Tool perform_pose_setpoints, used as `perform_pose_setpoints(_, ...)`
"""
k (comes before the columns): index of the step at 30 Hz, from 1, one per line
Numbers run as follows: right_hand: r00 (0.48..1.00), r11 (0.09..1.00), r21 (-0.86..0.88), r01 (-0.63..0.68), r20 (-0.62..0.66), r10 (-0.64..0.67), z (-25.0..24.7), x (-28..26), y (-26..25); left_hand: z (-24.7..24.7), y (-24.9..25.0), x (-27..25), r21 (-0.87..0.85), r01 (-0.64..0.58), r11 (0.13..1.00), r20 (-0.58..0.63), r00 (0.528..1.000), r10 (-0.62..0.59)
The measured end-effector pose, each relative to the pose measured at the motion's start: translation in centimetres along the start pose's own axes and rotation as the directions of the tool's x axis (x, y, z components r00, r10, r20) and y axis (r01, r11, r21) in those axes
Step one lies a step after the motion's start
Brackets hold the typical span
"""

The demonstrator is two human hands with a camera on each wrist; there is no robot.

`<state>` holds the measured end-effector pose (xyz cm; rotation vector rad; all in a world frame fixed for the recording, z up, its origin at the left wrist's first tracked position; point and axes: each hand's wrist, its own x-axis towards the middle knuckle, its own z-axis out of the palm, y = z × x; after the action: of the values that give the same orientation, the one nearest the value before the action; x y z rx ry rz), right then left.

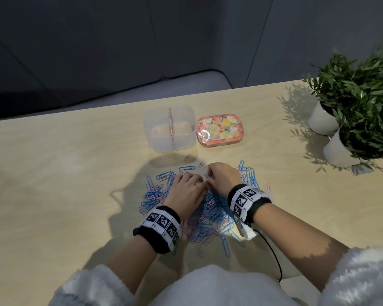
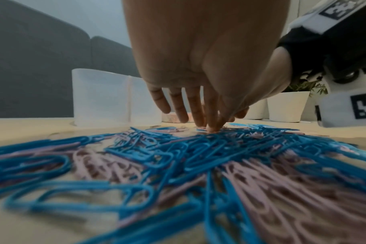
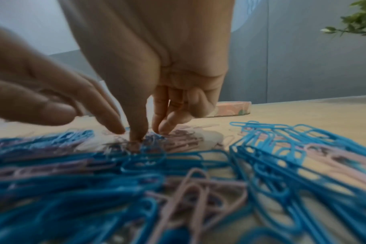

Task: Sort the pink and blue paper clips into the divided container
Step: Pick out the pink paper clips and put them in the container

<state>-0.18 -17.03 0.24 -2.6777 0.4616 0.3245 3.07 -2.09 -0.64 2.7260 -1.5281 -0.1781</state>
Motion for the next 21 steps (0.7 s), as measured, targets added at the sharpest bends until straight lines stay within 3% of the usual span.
perform_pose_setpoints(3, 0.999, 0.997, 0.074, -0.036, 0.018, 0.034, 0.3, 0.0, 0.1, 0.4, 0.0, 0.1, 0.036, -0.038, 0.999, 0.052, 0.998, 0.036)
perform_pose_setpoints(6, 0.996, 0.966, 0.243, -0.091, 0.007, 0.092, 0.0, 0.2, 1.0, 0.3, -0.3, 0.0, 0.05, -0.005, 0.999, 0.028, 1.0, 0.004)
perform_pose_setpoints(11, 0.979, 0.911, 0.389, -0.137, -0.086, 0.184, -1.6, 0.6, 4.5, -0.3, -0.8, 1.1, -0.12, 0.017, 0.993, 0.073, 0.997, -0.008)
perform_pose_setpoints(16, 0.999, 0.993, 0.121, 0.009, -0.047, -0.003, -2.0, 1.1, 5.6, -0.9, -0.9, 4.1, -0.233, -0.019, 0.972, -0.095, 0.996, -0.003)
perform_pose_setpoints(21, 0.973, 0.969, -0.173, 0.178, 0.178, -0.147, -2.0, 0.1, 4.7, -0.9, -1.9, 5.8, -0.208, 0.057, 0.976, 0.12, 0.992, -0.032)
